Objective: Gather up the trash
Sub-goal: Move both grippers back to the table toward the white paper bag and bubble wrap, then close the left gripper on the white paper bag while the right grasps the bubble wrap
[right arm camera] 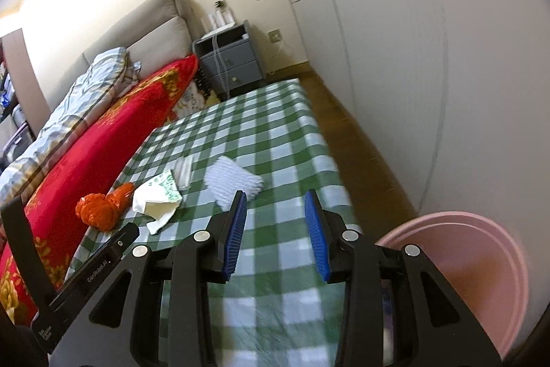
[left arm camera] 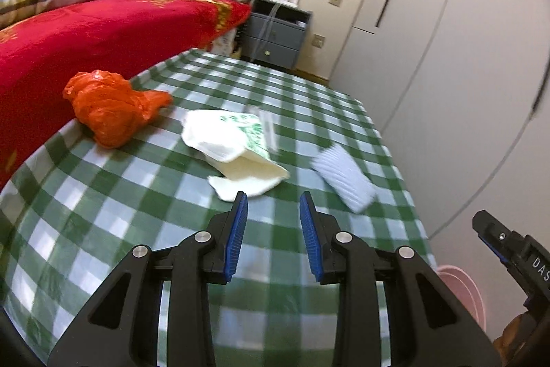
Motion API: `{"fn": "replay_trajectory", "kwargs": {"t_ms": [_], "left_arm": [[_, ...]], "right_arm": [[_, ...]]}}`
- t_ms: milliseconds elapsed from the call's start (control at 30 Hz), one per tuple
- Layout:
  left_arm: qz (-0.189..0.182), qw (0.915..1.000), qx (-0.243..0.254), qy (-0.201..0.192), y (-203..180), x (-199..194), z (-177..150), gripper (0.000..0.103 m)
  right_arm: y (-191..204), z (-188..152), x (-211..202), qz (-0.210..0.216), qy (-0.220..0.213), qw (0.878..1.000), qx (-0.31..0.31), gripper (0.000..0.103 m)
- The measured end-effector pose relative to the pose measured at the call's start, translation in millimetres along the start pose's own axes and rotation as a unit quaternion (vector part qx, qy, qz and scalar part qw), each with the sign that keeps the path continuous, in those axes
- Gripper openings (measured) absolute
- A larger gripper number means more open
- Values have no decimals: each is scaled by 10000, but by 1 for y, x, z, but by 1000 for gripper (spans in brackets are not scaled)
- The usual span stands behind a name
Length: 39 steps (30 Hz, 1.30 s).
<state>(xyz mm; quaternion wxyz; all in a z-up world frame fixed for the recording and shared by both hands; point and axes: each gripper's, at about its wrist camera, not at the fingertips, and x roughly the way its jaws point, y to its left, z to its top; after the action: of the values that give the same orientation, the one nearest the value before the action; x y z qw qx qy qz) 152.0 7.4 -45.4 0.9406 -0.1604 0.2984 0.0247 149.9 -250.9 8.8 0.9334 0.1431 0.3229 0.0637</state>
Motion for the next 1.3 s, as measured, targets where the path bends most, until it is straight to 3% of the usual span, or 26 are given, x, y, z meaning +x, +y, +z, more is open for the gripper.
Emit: {"fn": "replay_trajectory", "kwargs": {"t_ms": [200, 433, 500, 800, 900, 933, 1000, 1100, 1200, 1300], "left_arm": [[182, 9995, -273, -27, 17, 19, 14, 31], [176, 9975, -671, 92, 37, 48, 30, 46], [114, 9965, -809, 179, 42, 55, 32, 54], [32, 9934, -1067, 431, 46, 75, 36, 55], [14, 9918, -1156, 549, 49, 82, 36, 55], [37, 9916, -1160, 569, 50, 83, 36, 54], [46, 9913, -1165, 609, 49, 85, 36, 53], [7, 9914, -1155, 622, 48, 84, 35, 39], [-47, 9917, -1117, 631, 46, 83, 34, 27], [-32, 9923, -1078, 607, 45, 79, 34, 24]], "right_arm": [[22, 8, 44, 217, 205, 9994, -197, 36], [31, 2, 94, 209, 669, 9970, -323, 37], [36, 2, 105, 185, 737, 9961, -449, 44], [45, 0, 130, 9, 1043, 9918, -741, 48], [44, -1, 131, 39, 1082, 9916, -710, 41], [44, -1, 132, 69, 1111, 9911, -726, 32], [45, -2, 133, 170, 1167, 9902, -742, 22], [42, -2, 133, 266, 1169, 9905, -666, 14], [42, -2, 130, 354, 1135, 9910, -615, 12], [45, -2, 124, 417, 1084, 9912, -628, 11]]}}
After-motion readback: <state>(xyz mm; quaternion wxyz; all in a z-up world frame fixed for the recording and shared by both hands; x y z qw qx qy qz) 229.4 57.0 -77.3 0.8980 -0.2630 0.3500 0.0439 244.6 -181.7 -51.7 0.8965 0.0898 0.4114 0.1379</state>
